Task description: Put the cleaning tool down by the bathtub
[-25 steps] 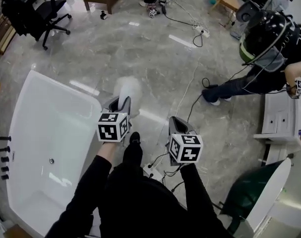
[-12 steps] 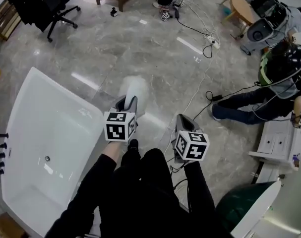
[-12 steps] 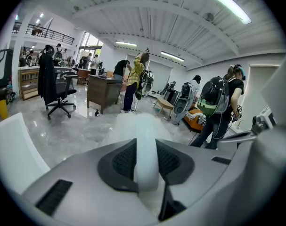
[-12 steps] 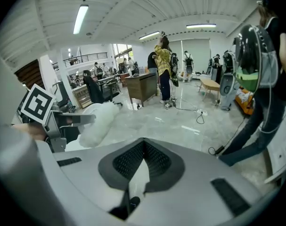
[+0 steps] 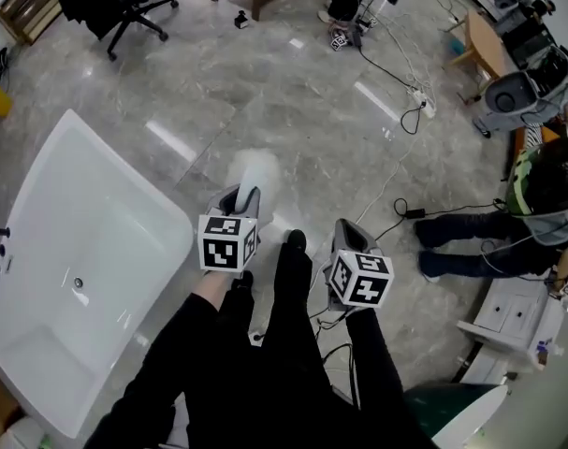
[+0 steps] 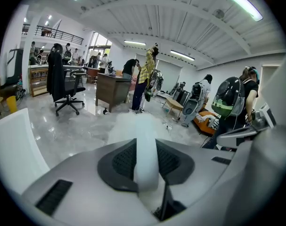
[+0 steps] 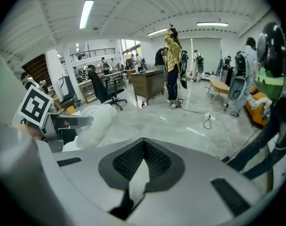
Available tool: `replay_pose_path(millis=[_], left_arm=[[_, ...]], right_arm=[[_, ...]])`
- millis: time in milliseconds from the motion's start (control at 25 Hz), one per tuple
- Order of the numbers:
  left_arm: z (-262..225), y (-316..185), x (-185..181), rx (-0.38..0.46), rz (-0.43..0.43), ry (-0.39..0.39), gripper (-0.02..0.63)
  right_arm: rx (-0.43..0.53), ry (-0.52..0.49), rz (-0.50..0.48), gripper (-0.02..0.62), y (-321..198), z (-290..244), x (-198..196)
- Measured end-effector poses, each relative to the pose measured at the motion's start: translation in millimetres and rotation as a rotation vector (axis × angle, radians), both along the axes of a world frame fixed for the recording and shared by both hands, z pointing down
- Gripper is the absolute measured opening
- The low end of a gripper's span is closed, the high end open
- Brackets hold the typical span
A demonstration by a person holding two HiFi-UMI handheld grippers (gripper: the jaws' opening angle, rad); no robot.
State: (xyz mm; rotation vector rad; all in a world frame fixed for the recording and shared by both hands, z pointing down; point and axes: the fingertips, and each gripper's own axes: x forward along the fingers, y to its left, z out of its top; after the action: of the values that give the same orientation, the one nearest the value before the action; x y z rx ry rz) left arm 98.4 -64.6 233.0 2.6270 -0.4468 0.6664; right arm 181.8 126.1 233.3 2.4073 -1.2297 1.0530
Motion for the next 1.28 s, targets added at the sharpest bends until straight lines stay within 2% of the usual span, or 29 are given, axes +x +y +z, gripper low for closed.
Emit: replay_pose_path(millis=[320, 640, 960, 1280], left_arm=[[29, -25, 40, 0.011, -0.158, -0.050, 0.095], [90, -46, 62, 0.046, -0.360, -0.087, 0.095], [118, -87, 67, 0.072, -0.487, -0.096, 0.095], [200, -109, 47, 0.100, -0.490, -0.116, 0.095]], right_arm=[[-0.009, -0.042, -0.173, 0.000, -45, 30, 76], [-0.033, -0.090, -0.378, 0.000, -73, 105, 126], [-0.041, -0.112, -0.529, 0.000, -126, 151, 130], [-0.030, -0.071, -0.616, 0.000, -166, 224, 116]])
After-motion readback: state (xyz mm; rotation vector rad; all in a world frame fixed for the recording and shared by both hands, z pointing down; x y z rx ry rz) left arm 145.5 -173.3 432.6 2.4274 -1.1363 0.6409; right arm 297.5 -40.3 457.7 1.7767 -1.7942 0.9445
